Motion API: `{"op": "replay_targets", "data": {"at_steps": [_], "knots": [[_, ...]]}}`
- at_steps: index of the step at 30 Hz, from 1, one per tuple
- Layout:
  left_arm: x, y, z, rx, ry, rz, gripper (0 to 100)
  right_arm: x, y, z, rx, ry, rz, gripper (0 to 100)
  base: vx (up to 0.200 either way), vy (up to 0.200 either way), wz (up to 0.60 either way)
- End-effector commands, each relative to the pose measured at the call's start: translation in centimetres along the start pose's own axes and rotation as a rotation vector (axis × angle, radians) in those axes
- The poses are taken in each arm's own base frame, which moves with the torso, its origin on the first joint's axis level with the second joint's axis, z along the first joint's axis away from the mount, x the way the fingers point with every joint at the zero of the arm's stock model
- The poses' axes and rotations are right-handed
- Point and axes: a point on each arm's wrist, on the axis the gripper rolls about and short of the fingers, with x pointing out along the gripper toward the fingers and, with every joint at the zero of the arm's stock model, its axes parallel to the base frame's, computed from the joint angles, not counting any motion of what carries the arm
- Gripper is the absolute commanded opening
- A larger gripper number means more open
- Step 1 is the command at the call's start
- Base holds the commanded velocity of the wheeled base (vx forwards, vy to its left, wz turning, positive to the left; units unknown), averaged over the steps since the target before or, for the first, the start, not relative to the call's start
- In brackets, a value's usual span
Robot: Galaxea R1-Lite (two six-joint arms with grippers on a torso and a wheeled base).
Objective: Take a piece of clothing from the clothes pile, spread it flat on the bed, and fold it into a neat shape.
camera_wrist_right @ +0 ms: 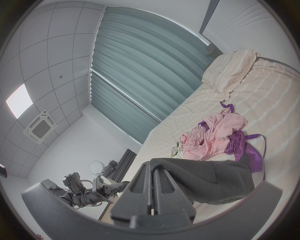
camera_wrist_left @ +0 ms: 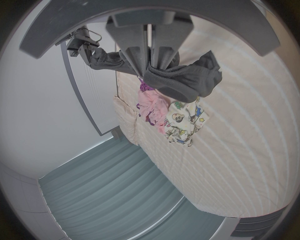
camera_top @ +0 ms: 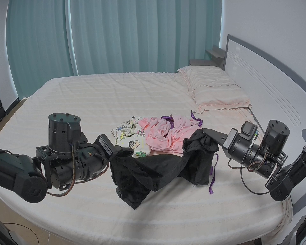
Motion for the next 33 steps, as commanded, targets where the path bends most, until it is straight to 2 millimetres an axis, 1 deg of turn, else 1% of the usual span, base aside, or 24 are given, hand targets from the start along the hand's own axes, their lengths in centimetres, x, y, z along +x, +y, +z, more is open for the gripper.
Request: {"op": "replay_targets", "data": {"at_steps": [1,4,12,16,20,25,27,33], "knots": [[-0.1,0.8,-0.5,-0.004,0.017,0.027,0,0.0,-0.1,-0.3,0.003,0.011,-0.006,0,-0.200,0.000,0.00],[-0.2,1.0,-0.6,-0.005,0.018,0.033,0,0.0,0.0,-0.2,0.002,0.007,-0.002,0,-0.200,0.000,0.00],[-0.7,1.3,-0.9,-0.002,0.024,0.042,0,-0.3,-0.1,-0.5,0.005,0.016,-0.012,0,0.000,0.000,0.00],[-1.1,1.1,-0.7,-0.028,0.016,0.031,0,-0.5,-0.2,-0.7,0.007,0.022,-0.018,0,0.000,0.000,0.00],[-1.6,1.0,-0.6,-0.050,0.011,0.016,0,-0.5,-0.2,-0.8,0.008,0.026,-0.021,0,0.000,0.200,0.00],[-1.7,1.0,-0.5,-0.049,0.003,0.017,0,-0.5,0.0,-0.7,0.005,0.022,-0.012,0,0.000,0.200,0.00],[-1.8,1.0,-0.4,-0.050,-0.002,0.018,0,-0.5,0.5,-0.7,0.002,0.022,0.006,0,0.000,0.200,0.00],[-2.2,1.2,-0.4,-0.050,-0.003,0.019,0,-0.5,1.2,-0.9,0.000,0.027,0.028,0,0.000,0.200,0.00]]}}
